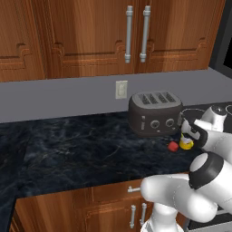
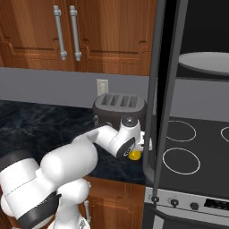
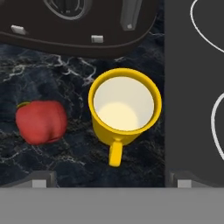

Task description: Pick the mug from the counter and place it inside the microwave. Then close the microwave.

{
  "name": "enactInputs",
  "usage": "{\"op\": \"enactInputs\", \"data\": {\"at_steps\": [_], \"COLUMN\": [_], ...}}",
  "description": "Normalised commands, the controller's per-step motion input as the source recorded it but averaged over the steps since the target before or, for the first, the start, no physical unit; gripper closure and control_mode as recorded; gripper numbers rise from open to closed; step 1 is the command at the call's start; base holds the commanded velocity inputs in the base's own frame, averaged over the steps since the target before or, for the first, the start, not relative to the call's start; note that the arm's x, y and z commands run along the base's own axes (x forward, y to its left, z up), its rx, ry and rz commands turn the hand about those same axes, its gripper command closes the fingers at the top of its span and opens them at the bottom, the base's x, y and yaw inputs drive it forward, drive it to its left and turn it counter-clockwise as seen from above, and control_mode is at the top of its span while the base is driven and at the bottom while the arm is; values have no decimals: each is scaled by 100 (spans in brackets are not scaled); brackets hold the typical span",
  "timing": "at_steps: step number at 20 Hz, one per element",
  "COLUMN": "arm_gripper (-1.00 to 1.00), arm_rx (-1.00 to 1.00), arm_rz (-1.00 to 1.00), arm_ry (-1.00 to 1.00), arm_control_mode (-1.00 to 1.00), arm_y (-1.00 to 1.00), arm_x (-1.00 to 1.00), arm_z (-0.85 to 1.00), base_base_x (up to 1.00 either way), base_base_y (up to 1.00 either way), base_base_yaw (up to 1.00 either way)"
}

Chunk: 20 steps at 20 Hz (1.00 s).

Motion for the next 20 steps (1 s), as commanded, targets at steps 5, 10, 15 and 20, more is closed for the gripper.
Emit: {"op": "enactInputs", "data": {"at_steps": [5,10,15,20], "arm_gripper": [-100,-100,-100,-100], "arm_rx": [0,0,0,0], "arm_rz": [2,0,0,0], "arm_ry": [0,0,0,0], "arm_control_mode": [-100,-100,-100,-100], "arm_y": [2,0,0,0], "arm_x": [17,14,-4,-14], "arm_z": [-9,0,0,-6], "base_base_x": [0,0,0,0], "base_base_y": [0,0,0,0], "base_base_yaw": [0,0,0,0]}}
